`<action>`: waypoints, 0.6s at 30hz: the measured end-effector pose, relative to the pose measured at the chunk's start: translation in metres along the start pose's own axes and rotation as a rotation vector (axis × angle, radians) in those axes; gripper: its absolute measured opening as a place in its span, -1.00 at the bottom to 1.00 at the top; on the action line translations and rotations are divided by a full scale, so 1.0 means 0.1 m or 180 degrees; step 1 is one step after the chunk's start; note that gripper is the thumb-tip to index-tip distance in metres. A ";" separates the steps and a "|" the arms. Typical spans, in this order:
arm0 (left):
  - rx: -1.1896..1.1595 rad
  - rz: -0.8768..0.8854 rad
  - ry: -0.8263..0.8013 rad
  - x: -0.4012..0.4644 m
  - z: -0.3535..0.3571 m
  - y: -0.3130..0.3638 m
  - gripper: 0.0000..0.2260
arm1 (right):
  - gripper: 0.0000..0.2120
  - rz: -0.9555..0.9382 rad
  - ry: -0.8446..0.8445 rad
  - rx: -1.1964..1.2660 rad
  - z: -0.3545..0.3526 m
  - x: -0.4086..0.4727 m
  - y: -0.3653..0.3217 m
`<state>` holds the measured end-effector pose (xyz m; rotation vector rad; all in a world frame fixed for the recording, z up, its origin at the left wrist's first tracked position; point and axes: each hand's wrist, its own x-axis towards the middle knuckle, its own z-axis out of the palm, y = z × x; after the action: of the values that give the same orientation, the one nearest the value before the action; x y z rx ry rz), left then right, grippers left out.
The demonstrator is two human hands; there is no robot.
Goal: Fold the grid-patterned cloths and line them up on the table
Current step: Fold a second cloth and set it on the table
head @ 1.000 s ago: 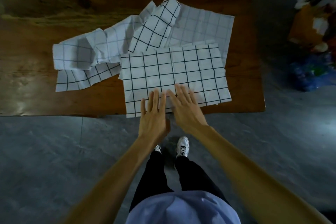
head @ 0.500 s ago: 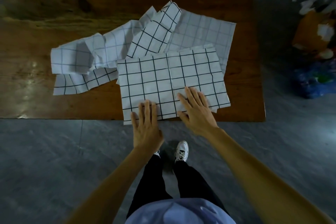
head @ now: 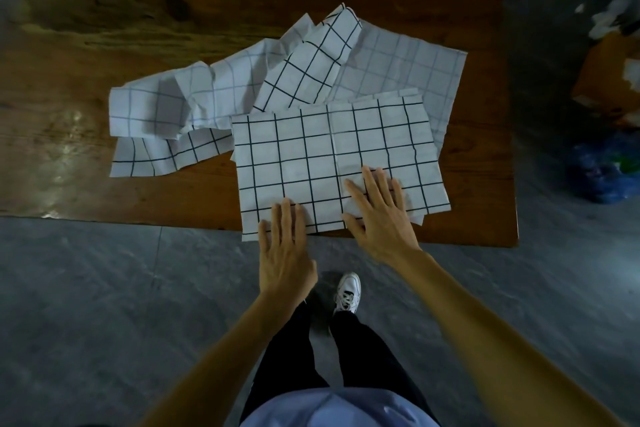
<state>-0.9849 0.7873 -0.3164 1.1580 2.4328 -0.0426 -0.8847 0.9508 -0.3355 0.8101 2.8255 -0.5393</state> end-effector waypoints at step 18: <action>-0.0530 0.0091 0.0484 0.20 -0.25 0.09 -0.42 | -0.41 0.0443 0.0136 0.0311 -0.21 -0.05 0.43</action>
<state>-0.9989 0.8131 -0.3001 1.1580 2.4943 0.2612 -0.8583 0.9903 -0.3280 1.0389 2.7717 -0.6503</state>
